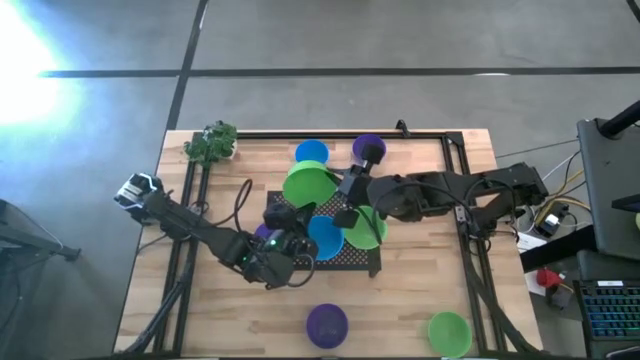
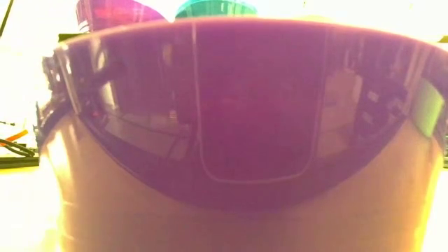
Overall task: Pick & Place Mini bowls
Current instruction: Stack the left green bowl on the green bowl on the shelf
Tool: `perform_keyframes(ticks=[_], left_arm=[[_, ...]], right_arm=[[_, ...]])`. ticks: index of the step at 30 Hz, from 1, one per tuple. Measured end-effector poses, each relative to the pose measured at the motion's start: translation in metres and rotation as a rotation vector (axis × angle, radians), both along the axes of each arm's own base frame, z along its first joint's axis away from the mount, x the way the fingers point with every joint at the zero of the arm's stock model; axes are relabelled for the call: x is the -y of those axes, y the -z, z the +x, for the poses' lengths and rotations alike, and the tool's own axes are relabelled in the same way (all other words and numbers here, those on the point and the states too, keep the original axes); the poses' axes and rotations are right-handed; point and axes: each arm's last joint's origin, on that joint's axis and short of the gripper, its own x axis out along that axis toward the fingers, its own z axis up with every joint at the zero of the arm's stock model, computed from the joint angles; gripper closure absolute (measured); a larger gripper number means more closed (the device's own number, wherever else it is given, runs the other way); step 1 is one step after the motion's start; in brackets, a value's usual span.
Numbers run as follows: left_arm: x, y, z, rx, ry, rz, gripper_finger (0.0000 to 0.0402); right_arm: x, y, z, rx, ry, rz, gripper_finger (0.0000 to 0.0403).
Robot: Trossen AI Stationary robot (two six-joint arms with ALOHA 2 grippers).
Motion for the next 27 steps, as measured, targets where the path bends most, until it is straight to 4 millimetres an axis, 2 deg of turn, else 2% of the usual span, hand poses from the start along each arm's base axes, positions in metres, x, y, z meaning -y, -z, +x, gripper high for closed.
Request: perform_keyframes(ticks=[13, 27], left_arm=[[0.0007, 0.0004, 0.0011, -0.003, 0.045, -0.019, 0.0399], [0.0014, 0.0, 0.0004, 0.072, 0.038, -0.077, 0.0322]], right_arm=[[-0.0001, 0.0004, -0.0002, -0.01, -0.004, -0.008, 0.0394], [0.0011, -0.004, -0.0023, -0.022, -0.002, -0.031, 0.0395]])
